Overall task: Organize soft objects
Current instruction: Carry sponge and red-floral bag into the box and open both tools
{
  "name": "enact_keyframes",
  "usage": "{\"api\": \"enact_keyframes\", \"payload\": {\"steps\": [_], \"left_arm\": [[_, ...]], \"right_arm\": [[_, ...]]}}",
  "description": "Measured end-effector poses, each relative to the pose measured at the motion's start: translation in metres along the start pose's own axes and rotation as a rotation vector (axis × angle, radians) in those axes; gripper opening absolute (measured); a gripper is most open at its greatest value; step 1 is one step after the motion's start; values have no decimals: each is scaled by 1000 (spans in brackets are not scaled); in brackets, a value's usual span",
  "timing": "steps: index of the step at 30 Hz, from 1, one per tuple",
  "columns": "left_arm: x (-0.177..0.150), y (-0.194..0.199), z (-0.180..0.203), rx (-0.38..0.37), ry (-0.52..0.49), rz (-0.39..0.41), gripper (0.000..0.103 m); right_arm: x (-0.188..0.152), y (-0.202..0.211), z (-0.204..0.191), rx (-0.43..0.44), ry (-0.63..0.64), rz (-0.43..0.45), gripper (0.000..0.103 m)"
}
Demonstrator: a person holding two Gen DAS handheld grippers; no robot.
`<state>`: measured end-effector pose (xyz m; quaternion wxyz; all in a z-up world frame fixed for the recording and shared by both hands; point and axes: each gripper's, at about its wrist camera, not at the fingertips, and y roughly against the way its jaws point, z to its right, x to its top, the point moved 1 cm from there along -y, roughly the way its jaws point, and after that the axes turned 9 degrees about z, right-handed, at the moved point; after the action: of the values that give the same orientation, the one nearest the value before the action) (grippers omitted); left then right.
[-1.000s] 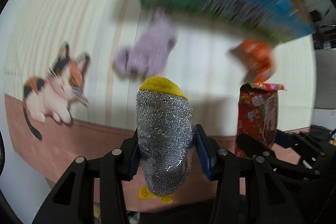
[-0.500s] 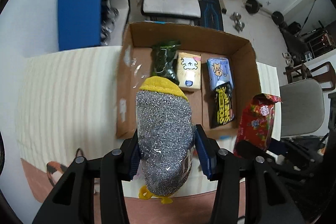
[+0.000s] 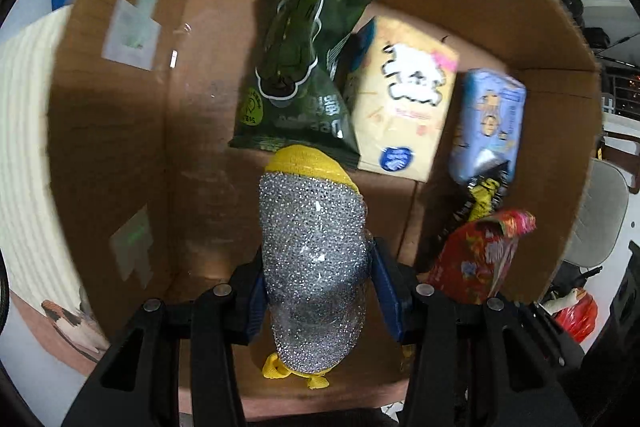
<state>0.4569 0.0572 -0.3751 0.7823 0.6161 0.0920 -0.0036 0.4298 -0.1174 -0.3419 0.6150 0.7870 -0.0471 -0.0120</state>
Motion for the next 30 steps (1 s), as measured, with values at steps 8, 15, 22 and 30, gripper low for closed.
{"api": "enact_keyframes", "payload": {"steps": [8,15,22,30], "left_arm": [[-3,-32,5,-9,-10,-131,47],[-8,-8,13,7,-67,-55,78],[-14,33,16,75,-122,71,100],[-49,88,14,122,-155,201,100]], "right_arm": [[2,-37,3,-61,40,-104,54],[4,-23,-2,-91,75,-77,80],[8,5,-6,-132,93,-21,96],[-5,44,-12,-140,106,59,103]]}}
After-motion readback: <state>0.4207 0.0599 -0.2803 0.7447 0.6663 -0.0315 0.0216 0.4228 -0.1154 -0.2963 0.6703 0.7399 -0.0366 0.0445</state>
